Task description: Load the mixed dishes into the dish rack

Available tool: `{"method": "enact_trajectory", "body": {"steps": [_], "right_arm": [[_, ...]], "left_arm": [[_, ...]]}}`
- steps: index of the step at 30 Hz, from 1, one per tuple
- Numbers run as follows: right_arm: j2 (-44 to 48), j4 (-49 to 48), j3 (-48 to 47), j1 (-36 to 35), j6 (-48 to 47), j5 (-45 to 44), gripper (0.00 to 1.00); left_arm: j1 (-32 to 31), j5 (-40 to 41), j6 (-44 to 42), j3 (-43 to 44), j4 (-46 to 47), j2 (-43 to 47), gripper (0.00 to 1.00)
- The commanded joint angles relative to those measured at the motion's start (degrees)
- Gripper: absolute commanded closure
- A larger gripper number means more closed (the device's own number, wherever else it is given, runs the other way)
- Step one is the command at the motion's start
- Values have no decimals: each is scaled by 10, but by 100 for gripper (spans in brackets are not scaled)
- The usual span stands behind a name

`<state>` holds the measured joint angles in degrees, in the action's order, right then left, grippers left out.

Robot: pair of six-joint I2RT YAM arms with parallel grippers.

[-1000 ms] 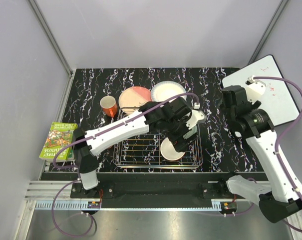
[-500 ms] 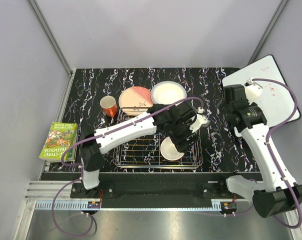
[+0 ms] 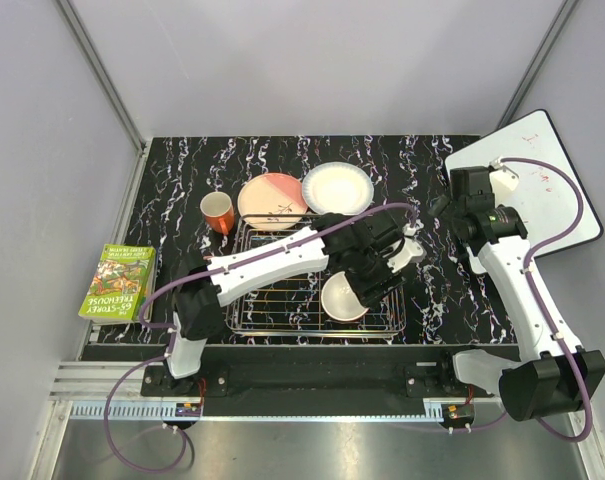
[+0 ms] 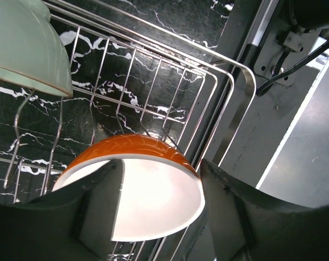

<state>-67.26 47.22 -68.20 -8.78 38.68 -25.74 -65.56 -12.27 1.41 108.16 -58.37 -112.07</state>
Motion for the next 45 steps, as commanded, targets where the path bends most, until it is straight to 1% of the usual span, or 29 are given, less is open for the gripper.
{"method": "enact_trajectory", "body": {"steps": [1, 2, 3, 8, 12, 14, 17, 19, 20, 22, 23, 24, 25, 27, 31, 34, 35, 36, 37, 38, 40, 41, 45], "right_arm": [[-1, -28, 5, 5, -4, 19, 23], [-1, -28, 7, 4, -4, 18, 24], [1, -30, 8, 5, -5, 19, 24], [1, -35, 12, 6, -3, 21, 24], [-3, -35, 6, 7, -5, 22, 24], [-6, -35, 5, 7, -7, 24, 24], [-8, -36, 6, 7, -7, 26, 24], [-7, -39, 10, 8, -7, 28, 24], [-7, -41, 11, 7, -8, 29, 24], [-8, -42, 11, 7, -7, 30, 25], [-8, -42, 12, 7, -8, 31, 25], [-8, -45, 14, 6, -8, 33, 25], [-6, -45, 15, 7, -8, 34, 25], [-6, -48, 19, 8, -10, 38, 25], [3, -53, 32, 7, -10, 40, 26], [6, -56, 42, 7, -11, 42, 27], [6, -57, 43, 7, -11, 42, 27], [6, -58, 44, 7, -11, 41, 27], [6, -58, 44, 7, -12, 39, 28], [5, -58, 44, 8, -12, 38, 27], [3, -59, 43, 7, -14, 35, 28], [2, -59, 42, 7, -15, 33, 28], [3, -58, 47, 7, -16, 30, 28]], "left_arm": [[-6, -2, 1, -9, 13, 7, 46], [-6, -2, 2, -10, 12, 6, 54], [-6, -2, 1, -10, 12, 5, 57], [-7, -1, -6, -29, 10, 12, 67], [-7, 2, -11, -34, 9, 14, 67], [-7, 9, -11, -37, 8, 15, 64], [-10, 37, -11, -54, 8, 19, 61], [-10, 61, -11, -71, 8, 20, 63], [-9, 67, -11, -75, 6, 21, 65], [-9, 76, -11, -79, 3, 19, 75], [-10, 77, -24, -77, 0, 18, 89], [-10, 81, -24, -74, -1, 18, 96], [-10, 81, -24, -66, -3, 19, 100], [-10, 81, -32, -50, -8, 26, 100], [-10, 82, -51, 25, -14, 48, 100], [-10, 37, -57, 71, -10, 71, 100], [-10, -4, -57, 80, -7, 79, 100], [-10, -24, -57, 89, -2, 82, 100], [-9, -42, -48, 105, 9, 84, 100], [-9, -82, -43, 111, 18, 84, 100], [-2, -121, -16, 126, 48, 82, 100], [3, -168, 10, 133, 57, 71, 100], [26, -192, 74, 184, 89, 27, 100]]}}
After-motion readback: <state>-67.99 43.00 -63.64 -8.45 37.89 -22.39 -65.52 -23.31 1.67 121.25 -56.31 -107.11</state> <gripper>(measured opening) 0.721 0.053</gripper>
